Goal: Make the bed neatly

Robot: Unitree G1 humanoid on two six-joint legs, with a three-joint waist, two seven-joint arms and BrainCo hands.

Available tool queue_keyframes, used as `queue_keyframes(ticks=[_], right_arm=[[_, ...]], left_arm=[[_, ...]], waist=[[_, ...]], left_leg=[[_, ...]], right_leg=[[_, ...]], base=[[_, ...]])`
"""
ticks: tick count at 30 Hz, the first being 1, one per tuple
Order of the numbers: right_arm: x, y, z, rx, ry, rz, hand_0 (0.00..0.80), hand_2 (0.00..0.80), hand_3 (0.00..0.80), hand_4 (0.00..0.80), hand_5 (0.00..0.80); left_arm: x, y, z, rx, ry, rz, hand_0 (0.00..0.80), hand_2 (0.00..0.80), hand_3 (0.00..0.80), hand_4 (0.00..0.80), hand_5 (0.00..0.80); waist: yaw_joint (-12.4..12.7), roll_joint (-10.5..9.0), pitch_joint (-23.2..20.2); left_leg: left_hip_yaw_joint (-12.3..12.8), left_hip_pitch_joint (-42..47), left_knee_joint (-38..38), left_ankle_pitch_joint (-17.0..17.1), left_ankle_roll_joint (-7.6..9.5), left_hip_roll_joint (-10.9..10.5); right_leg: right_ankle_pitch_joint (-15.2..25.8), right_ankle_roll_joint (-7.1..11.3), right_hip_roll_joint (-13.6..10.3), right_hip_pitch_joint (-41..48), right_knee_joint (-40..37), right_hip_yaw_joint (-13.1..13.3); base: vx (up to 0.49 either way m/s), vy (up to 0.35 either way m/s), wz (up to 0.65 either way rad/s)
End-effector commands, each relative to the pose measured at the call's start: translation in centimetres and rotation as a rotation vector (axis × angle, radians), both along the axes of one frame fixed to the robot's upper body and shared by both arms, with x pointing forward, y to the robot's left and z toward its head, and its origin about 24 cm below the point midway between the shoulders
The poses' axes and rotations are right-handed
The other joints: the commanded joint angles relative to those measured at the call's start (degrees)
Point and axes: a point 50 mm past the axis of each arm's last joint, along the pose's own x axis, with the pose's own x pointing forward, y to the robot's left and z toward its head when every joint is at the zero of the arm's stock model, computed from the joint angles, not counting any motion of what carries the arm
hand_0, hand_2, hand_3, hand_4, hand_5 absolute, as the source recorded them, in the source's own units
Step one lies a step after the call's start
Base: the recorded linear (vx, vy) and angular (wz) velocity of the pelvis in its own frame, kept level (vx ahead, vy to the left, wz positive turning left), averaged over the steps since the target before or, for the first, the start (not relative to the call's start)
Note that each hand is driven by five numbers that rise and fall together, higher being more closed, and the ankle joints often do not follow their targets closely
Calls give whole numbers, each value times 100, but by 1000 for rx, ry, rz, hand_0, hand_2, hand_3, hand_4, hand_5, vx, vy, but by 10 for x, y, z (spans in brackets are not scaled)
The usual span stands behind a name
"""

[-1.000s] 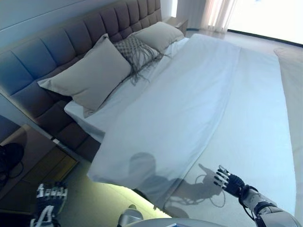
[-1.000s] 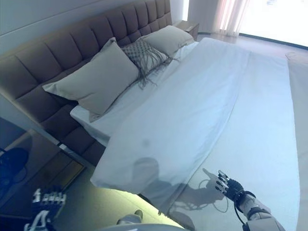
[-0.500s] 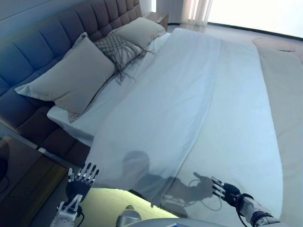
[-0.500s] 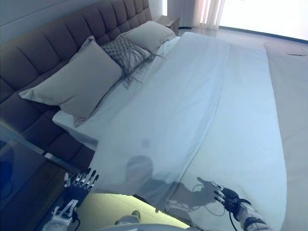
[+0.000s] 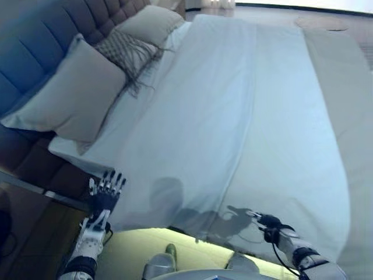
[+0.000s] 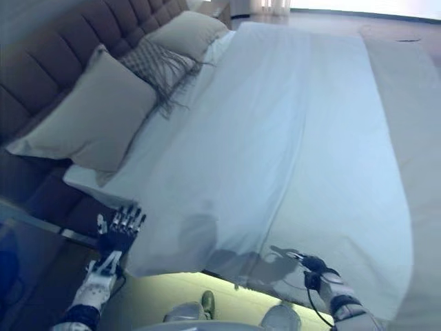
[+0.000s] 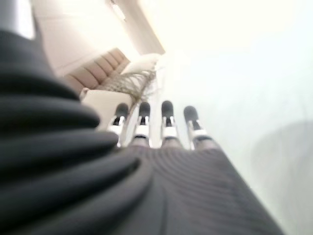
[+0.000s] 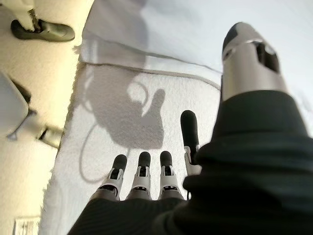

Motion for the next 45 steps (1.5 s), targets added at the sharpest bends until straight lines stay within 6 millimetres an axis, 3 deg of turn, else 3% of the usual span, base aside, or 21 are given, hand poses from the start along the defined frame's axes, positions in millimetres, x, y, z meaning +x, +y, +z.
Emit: queue_keyframes(ticks=[1, 4, 6, 7, 10, 13, 16, 20, 29, 45], right_arm=[[83, -5, 66, -130, -192, 71, 0, 0, 0, 0, 0], [104, -4, 89, -158, -260, 62, 0, 0, 0, 0, 0], [106, -4, 92, -168, -279, 70, 0, 0, 0, 0, 0], [106, -5, 93, -168, -307, 59, 0, 0, 0, 0, 0], [116, -17, 113, -210, -326, 48, 0, 0, 0, 0, 0], [125, -23, 127, -225, -340, 54, 0, 0, 0, 0, 0], [134, -24, 144, -236, -371, 75, 0, 0, 0, 0, 0], [144, -28, 164, -241, -393, 99, 0, 0, 0, 0, 0], [157, -15, 182, -241, -406, 206, 0, 0, 0, 0, 0], [164, 8, 183, -187, -371, 330, 0, 0, 0, 0, 0]], left_arm=[[50, -29, 44, -83, -272, -1, 0, 0, 0, 0, 0], [70, -38, 67, -119, -374, -24, 0, 0, 0, 0, 0], [77, -40, 79, -103, -417, -41, 0, 0, 0, 0, 0], [86, -43, 92, -105, -449, -50, 0, 0, 0, 0, 0], [101, -51, 121, -117, -528, -73, 0, 0, 0, 0, 0], [109, -53, 145, -116, -591, -78, 0, 0, 0, 0, 0], [113, -55, 167, -96, -656, -73, 0, 0, 0, 0, 0], [114, -53, 183, -97, -713, -67, 0, 0, 0, 0, 0], [114, -65, 194, -92, -752, -90, 0, 0, 0, 0, 0], [113, -68, 194, -87, -784, -111, 0, 0, 0, 0, 0]], waist=[[224, 312, 564], [188, 208, 932], [126, 301, 995], [90, 310, 1161], [58, 386, 1422], [71, 448, 1582], [99, 467, 1698], [129, 521, 1730], [138, 574, 1731], [312, 660, 1731]], left_leg=[[-820, -878, 356, -32, -48, -416], [-746, -1471, 1528, -298, -148, -91], [-680, -1453, 1387, -424, -85, 24], [-559, -1700, 1754, -446, -44, 33], [-640, -2215, 2408, -715, 49, -76], [-628, -2547, 2736, -859, 164, -208], [-720, -2875, 3056, -1095, 206, -311], [-726, -3344, 3406, -1201, 294, -387], [-683, -3927, 3802, -1268, 390, -411], [-746, -4227, 3759, -1140, 423, -469]], right_leg=[[-597, -134, 586, 326, -84, 405], [-603, -248, 290, -141, 308, 415], [-801, -195, 180, -602, 1019, 387], [-796, -189, -13, -876, 1421, 334], [-855, -147, -273, -1414, 1998, 492], [-907, -152, -385, -1824, 2364, 589], [-1111, -115, -380, -2177, 2704, 755], [-1258, -151, -387, -2685, 3187, 860], [-1347, -188, -346, -3309, 3678, 1034], [-1259, -124, -407, -3624, 3739, 997]], base=[[-436, 26, -30], [-372, 90, -38], [-201, 182, -7], [-284, 127, -1], [-207, 86, 17], [-155, 96, 9], [-121, 40, -1], [-117, 64, 5], [-63, 62, -2], [-6, 16, 1]])
